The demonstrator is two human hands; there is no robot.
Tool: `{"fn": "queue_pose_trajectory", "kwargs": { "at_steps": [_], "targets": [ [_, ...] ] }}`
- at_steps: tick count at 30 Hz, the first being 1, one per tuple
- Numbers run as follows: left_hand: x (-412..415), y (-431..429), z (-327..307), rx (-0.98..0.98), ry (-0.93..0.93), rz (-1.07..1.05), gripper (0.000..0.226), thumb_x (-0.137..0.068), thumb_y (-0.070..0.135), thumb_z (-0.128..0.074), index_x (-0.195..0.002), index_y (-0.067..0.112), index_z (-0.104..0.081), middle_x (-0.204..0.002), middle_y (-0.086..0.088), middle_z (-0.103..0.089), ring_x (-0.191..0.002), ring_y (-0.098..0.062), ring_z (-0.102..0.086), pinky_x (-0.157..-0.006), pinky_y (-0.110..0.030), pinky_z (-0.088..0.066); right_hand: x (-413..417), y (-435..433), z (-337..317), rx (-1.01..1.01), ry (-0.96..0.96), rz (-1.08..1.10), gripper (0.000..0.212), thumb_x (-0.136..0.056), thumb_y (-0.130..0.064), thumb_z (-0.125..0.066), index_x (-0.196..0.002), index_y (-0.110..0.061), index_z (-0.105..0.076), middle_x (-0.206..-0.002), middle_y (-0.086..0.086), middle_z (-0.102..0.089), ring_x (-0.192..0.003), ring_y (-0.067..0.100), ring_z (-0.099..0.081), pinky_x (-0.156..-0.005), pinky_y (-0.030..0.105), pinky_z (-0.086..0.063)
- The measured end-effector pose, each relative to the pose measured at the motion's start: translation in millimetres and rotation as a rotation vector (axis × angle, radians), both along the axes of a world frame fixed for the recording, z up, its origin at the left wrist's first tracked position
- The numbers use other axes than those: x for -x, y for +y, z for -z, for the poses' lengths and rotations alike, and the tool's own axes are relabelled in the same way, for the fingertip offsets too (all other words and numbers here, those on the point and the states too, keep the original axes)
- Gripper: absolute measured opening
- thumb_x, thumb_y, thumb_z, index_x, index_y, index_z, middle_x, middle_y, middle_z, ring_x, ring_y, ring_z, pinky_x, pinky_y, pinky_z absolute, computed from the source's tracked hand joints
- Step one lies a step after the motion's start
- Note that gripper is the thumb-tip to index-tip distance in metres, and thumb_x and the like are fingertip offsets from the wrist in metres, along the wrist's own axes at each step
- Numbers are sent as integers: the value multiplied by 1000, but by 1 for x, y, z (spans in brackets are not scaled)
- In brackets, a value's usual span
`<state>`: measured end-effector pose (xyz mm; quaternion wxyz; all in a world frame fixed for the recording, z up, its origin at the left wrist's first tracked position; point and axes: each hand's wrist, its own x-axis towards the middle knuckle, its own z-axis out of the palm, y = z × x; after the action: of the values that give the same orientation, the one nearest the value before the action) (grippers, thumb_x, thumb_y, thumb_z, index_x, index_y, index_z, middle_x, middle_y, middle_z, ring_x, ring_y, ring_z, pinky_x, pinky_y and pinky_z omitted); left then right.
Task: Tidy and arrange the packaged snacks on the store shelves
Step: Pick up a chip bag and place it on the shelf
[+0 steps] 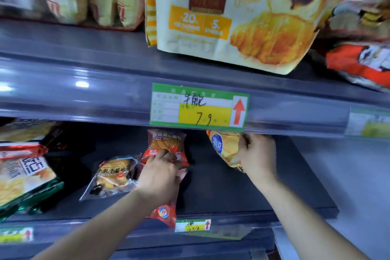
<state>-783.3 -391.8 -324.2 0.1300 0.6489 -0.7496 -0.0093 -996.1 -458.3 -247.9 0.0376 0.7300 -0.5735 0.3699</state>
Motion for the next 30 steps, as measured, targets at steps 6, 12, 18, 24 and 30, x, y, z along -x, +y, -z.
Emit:
{"fn": "queue_pose_trajectory", "kwargs": {
  "at_steps": [6, 12, 18, 24, 30],
  "targets": [
    [-17, 60, -37, -76, -16, -226, 54, -82, 54, -58, -126, 23, -55, -130, 3, -50, -126, -20, -39, -100, -33, -37, -23, 79, -48, -304, -492, -315, 31, -83, 4, -62, -91, -26, -68, -82, -10, -73, -81, 2, -67, -76, 26, -55],
    [-29, 140, -61, -204, 315, -389, 103, -48, 76, -69, -132, 23, -41, -132, 7, -45, -129, -18, -37, -106, -38, -35, -40, 174, -76, -357, -478, -574, 34, -84, 6, -62, -89, -27, -68, -82, -14, -72, -83, 1, -68, -75, 15, -53],
    [-50, 230, -107, -308, 930, -275, 48, -67, 15, -87, -98, 37, -59, -89, 25, -69, -82, 20, -59, -77, -11, -49, -76, 226, -127, -424, -642, -790, 31, -82, 9, -63, -89, -21, -69, -81, -4, -74, -84, 6, -69, -75, 20, -53],
    [-94, 293, -137, -266, 1246, -249, 47, -70, -5, -77, -111, 15, -64, -107, -1, -73, -103, -16, -68, -88, -29, -55, -143, 252, -148, -619, -863, -862, 20, -85, 2, -64, -94, -15, -68, -86, 3, -75, -89, 18, -70, -83, 37, -54],
    [-165, 344, -147, -131, 1443, -372, 75, -48, 23, -92, -115, 10, -60, -108, -9, -72, -102, -27, -69, -93, -46, -53, -224, 275, -144, -768, -930, -921, 16, -86, -21, -67, -102, -19, -67, -95, 4, -73, -97, 21, -67, -87, 35, -54]
  ]
}}
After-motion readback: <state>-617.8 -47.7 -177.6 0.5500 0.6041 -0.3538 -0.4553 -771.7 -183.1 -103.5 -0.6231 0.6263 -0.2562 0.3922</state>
